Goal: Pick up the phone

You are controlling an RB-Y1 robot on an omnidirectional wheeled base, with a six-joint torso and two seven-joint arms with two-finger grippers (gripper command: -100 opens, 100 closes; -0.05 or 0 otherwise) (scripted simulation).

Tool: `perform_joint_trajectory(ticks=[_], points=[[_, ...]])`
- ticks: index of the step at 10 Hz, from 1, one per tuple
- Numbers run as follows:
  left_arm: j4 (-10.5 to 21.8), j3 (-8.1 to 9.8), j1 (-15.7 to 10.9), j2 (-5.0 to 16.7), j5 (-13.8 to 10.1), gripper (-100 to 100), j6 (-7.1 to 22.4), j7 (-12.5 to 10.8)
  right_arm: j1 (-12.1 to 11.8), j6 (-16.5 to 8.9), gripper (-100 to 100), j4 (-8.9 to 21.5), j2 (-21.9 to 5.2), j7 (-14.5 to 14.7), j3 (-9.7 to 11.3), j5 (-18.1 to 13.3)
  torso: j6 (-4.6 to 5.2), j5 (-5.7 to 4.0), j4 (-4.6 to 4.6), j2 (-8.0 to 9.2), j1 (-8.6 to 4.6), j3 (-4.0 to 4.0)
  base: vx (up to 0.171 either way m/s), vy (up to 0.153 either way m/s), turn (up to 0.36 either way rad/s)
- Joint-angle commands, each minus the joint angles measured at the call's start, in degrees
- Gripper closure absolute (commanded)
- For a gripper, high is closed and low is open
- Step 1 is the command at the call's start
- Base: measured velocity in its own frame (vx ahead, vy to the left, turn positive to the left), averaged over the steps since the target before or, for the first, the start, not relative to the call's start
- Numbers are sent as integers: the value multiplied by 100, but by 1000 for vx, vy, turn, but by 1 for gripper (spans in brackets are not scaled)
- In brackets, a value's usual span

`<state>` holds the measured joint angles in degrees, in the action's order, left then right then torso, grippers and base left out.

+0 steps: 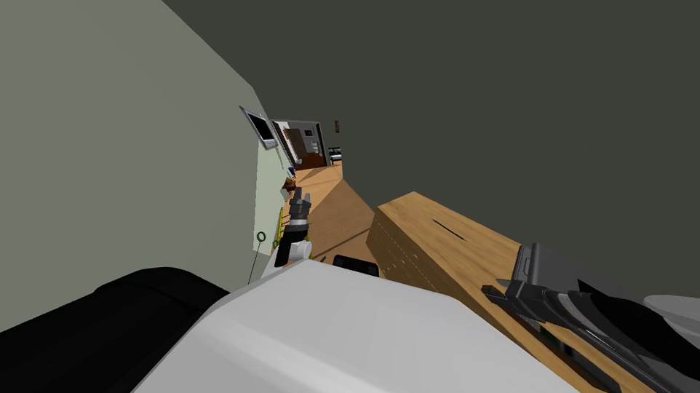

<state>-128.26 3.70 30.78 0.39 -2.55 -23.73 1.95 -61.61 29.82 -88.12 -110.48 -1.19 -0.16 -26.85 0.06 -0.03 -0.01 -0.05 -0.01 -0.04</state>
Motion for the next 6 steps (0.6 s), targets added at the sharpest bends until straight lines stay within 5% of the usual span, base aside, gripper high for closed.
perform_joint_trajectory(ticks=[1, 3, 6], points=[[0, 0, 0, 0, 0, 0, 0, 0, 98, -40, -100, 36, -250, 286, 286, 286, 0, 0, 0, 0, 0, 0, 20, 1, -5], [0, 0, -1, 0, 0, 0, 0, 0, -217, -40, -100, 36, -250, 358, 8, 468, -4, 1, 0, 5, 3, 2, 4, 0, -4], [0, 0, -1, 0, 0, 0, 0, 0, 98, -40, -100, 36, -250, 358, 345, 468, -3, 0, 2, 10, 2, 6, 6, 0, -2]])
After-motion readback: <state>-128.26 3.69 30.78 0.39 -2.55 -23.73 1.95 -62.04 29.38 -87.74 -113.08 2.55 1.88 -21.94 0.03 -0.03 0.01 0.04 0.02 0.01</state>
